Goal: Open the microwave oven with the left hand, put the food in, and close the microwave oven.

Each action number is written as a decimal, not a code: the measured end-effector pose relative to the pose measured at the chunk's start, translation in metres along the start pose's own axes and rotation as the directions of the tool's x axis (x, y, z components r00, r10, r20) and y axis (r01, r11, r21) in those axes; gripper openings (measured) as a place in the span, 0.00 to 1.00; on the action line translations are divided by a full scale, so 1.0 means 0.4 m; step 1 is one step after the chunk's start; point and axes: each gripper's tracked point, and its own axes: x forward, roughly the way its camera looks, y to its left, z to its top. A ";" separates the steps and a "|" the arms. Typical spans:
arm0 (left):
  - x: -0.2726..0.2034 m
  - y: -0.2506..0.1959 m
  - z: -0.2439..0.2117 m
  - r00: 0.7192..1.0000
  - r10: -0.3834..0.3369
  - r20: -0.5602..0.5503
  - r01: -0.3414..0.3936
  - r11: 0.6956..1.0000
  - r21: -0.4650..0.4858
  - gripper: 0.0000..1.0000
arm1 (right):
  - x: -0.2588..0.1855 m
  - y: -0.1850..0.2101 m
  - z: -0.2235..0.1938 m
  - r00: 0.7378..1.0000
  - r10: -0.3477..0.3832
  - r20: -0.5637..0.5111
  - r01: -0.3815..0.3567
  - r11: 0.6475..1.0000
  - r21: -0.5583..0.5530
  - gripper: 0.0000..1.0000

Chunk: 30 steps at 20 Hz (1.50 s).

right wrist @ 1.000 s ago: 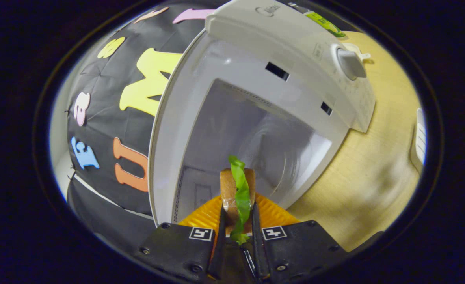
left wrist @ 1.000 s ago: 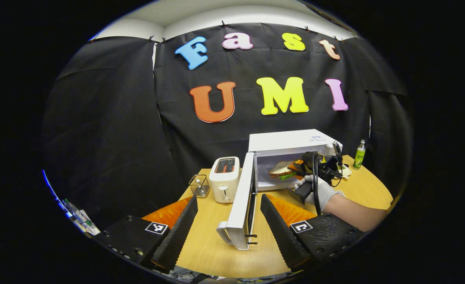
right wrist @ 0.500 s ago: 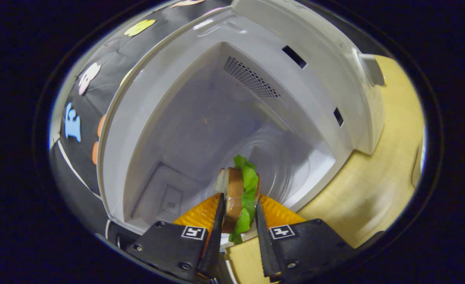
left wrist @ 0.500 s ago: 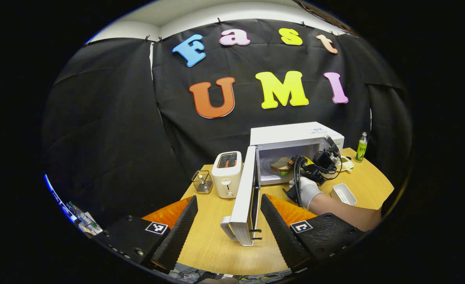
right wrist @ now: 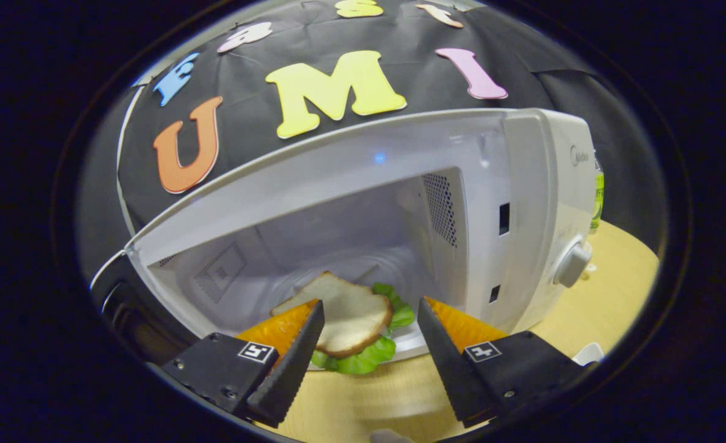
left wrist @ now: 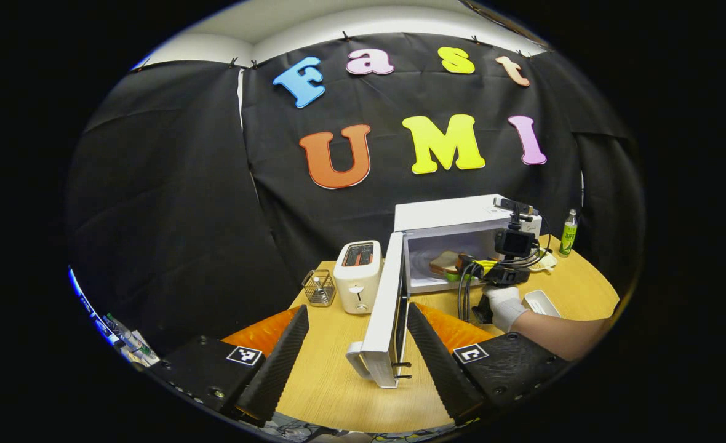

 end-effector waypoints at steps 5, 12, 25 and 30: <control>-0.009 0.014 0.026 0.999 0.005 0.043 -0.006 1.000 0.008 0.96 | -0.143 0.016 0.083 0.995 0.100 -0.017 -0.101 0.993 -0.058 0.91; -0.018 0.019 0.067 0.991 -0.007 0.133 0.006 1.000 0.004 0.96 | -0.379 -0.080 0.305 0.984 0.169 0.056 -0.152 0.961 -0.232 0.98; 0.044 0.116 0.067 0.977 0.027 0.209 -0.027 1.000 -0.007 0.96 | -0.734 -0.401 0.549 0.980 0.011 0.197 0.046 0.957 -0.285 0.98; 0.075 0.150 0.065 0.977 0.053 0.205 -0.050 0.999 -0.017 0.96 | -0.792 -0.466 0.554 0.975 -0.036 0.219 0.105 0.944 -0.313 0.99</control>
